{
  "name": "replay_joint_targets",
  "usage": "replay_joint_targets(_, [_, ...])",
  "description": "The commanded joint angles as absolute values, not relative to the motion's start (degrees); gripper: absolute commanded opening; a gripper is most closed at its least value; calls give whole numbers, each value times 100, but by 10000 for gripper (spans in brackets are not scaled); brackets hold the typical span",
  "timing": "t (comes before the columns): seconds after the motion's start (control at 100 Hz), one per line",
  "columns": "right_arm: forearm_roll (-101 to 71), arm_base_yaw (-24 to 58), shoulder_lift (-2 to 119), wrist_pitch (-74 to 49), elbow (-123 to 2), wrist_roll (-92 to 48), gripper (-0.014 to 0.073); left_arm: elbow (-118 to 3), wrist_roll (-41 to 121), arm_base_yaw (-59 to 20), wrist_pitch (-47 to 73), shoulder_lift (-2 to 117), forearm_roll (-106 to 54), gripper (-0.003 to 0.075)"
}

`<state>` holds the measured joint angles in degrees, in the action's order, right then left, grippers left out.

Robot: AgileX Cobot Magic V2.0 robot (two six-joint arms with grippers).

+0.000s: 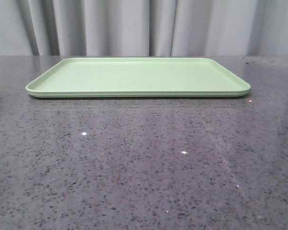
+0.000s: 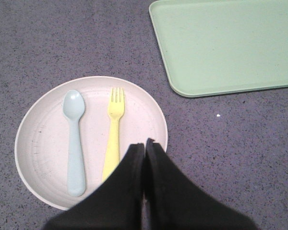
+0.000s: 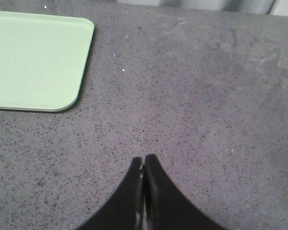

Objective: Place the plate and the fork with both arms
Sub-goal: 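Move the left gripper down over the white plate's rim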

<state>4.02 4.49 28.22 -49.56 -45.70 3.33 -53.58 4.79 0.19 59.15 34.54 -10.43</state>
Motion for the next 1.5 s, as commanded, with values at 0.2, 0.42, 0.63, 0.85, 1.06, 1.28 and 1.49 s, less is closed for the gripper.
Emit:
replay_joint_targets(0.2, [418,415,2922,-4646,-4778,301,-116,-5549,412,4,5622,3512,-1170,-18])
replay_joint_targets(0.42, [418,415,2922,-4632,-4778,301,114,-5549,412,4,5725,3512,-1180,186])
replay_joint_targets(0.63, [418,415,2922,-4627,-4778,301,460,-5549,412,4,5609,3512,-1140,636])
replay_joint_targets(0.85, [418,415,2922,-4625,-4778,301,470,-5549,412,4,5333,3512,-1183,657])
replay_joint_targets(1.06, [418,415,2922,-4609,-4778,301,470,-5549,412,15,5307,3545,-1068,657])
replay_joint_targets(1.28, [418,415,2922,-4591,-4778,301,470,-5560,-160,260,5213,3929,-58,657])
replay_joint_targets(1.49, [418,415,2922,-4591,-4778,301,470,-5570,-127,656,4949,4642,30,657])
